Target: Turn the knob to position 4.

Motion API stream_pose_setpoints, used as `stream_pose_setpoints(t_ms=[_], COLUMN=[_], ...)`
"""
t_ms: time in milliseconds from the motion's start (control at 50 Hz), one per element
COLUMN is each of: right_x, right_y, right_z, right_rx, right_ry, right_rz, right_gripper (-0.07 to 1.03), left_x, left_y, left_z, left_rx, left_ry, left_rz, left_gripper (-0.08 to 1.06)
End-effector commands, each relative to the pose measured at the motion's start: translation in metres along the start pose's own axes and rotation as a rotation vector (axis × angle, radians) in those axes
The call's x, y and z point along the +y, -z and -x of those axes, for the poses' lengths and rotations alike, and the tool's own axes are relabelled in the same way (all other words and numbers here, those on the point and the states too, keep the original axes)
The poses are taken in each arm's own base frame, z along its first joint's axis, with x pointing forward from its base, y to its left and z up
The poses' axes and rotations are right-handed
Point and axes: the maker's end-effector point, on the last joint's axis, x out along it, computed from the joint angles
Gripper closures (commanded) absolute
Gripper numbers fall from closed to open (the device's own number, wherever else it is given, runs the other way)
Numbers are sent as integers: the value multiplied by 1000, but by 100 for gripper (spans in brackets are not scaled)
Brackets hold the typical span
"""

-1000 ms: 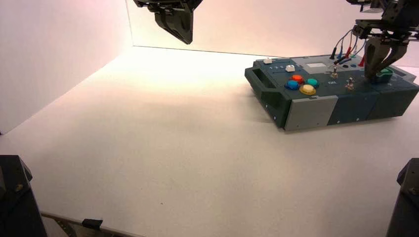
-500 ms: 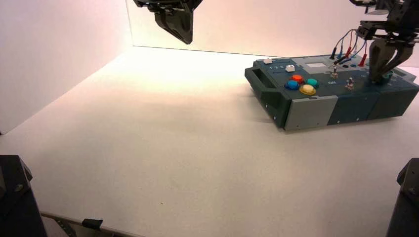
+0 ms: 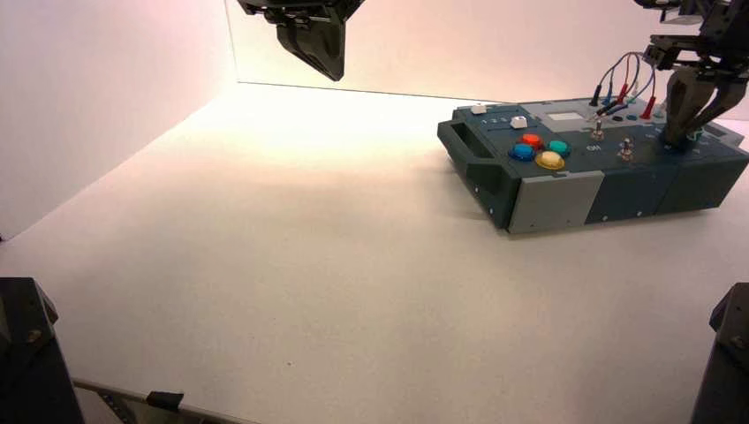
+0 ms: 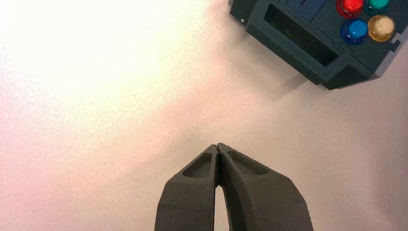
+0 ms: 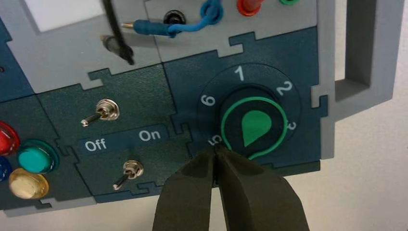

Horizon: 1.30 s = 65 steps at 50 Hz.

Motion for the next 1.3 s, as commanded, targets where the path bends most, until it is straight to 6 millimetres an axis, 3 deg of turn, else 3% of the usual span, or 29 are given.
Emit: stream_pose_setpoints(t_ms=[20, 980, 1300], right_x=[-7, -13, -6], right_y=[-3, -4, -10], right_z=[12, 13, 33], right_rx=[-36, -34, -101], right_ry=[10, 10, 2], right_rz=[-20, -35, -37], right_gripper=[98, 98, 98], left_x=[1, 3, 3], left_y=[-14, -13, -14], left_z=[8, 5, 5], left_rx=[-39, -32, -33], left_ry=[-6, -6, -7], left_rz=[-12, -9, -9], left_gripper=[101, 101, 101])
